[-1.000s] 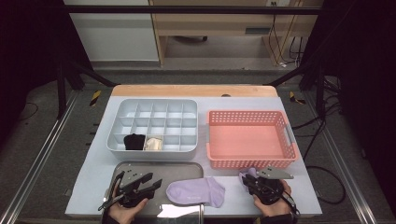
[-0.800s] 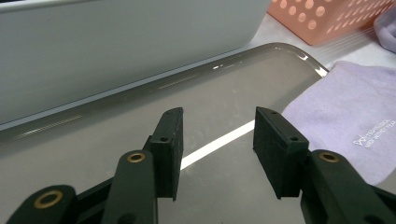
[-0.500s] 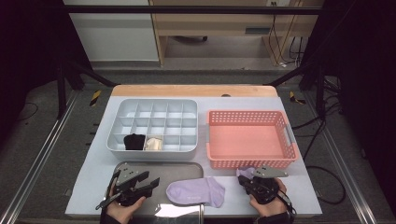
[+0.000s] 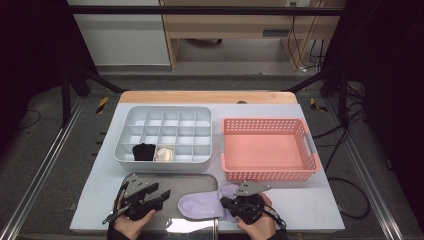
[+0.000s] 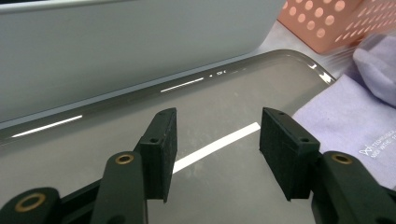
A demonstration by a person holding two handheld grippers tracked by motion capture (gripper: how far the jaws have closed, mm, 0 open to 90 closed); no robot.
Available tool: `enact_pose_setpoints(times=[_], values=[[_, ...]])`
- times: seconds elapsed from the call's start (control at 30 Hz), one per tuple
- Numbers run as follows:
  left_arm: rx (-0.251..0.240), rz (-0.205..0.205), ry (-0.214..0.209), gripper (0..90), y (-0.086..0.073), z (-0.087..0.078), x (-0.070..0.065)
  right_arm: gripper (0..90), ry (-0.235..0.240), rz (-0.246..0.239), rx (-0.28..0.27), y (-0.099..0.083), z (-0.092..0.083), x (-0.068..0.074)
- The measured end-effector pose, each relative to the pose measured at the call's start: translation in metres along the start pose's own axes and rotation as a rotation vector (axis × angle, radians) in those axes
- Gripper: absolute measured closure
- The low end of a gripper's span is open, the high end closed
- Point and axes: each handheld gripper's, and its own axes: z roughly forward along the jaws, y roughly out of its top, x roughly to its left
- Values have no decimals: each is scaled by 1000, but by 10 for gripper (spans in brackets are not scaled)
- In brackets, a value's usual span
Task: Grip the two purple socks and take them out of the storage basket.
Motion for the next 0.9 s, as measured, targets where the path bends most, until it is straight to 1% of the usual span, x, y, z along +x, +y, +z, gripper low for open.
enact_pose_setpoints(times=[0.03, 0.07, 0.1, 0.13, 0.17, 0.23, 0.27, 0.3, 0.33, 0.4, 0.47, 0.53, 0.6, 0.63, 0.73, 0.8, 0.83, 0.87, 0.9], values=[[0, 0, 0, 464, 0, 0, 0, 857, 0, 0, 0, 0, 0, 0], [-4, 5, -3, 464, 1, -1, -1, 776, 5, 11, -23, 1, -3, 0], [-9, 1, -6, 464, 2, -1, -2, 740, 12, 20, -35, 2, -5, -1], [-11, 2, -11, 464, 3, -1, -2, 731, 8, 25, -52, 3, -9, -2], [-18, 3, -14, 463, 5, -1, -3, 723, -6, 19, -73, 4, -14, -4], [-21, 11, -22, 459, 9, -2, -6, 722, -68, 9, -98, 6, -27, -11], [-21, 11, -22, 459, 9, -2, -6, 722, -68, 9, -98, 6, -27, -11], [-27, 13, -27, 459, 11, -2, -8, 730, -103, 7, -113, 7, -34, -16], [-34, 17, -37, 462, 15, -2, -13, 745, -167, 17, -130, 5, -48, -29], [-34, 34, -42, 475, 20, -2, -18, 754, -202, 31, -134, 2, -57, -39], [-30, 46, -56, 495, 25, -3, -24, 764, -237, 56, -134, -3, -66, -49], [-29, 63, -59, 506, 30, -3, -32, 762, -268, 81, -127, -9, -72, -57], [-21, 80, -66, 514, 36, -1, -40, 757, -285, 91, -109, -16, -74, -64], [-15, 86, -72, 516, 38, 0, -45, 756, -290, 106, -92, -19, -74, -66], [0, 100, -89, 517, 45, 7, -59, 753, -292, 129, -60, -28, -69, -73], [8, 106, -108, 526, 47, 12, -68, 752, -285, 129, -43, -29, -65, -73], [8, 106, -108, 530, 47, 12, -68, 753, -281, 128, -37, -28, -63, -72], [22, 120, -123, 531, 49, 19, -76, 752, -277, 119, -32, -28, -61, -71], [28, 126, -129, 532, 50, 23, -81, 751, -265, 112, -26, -27, -58, -70]])
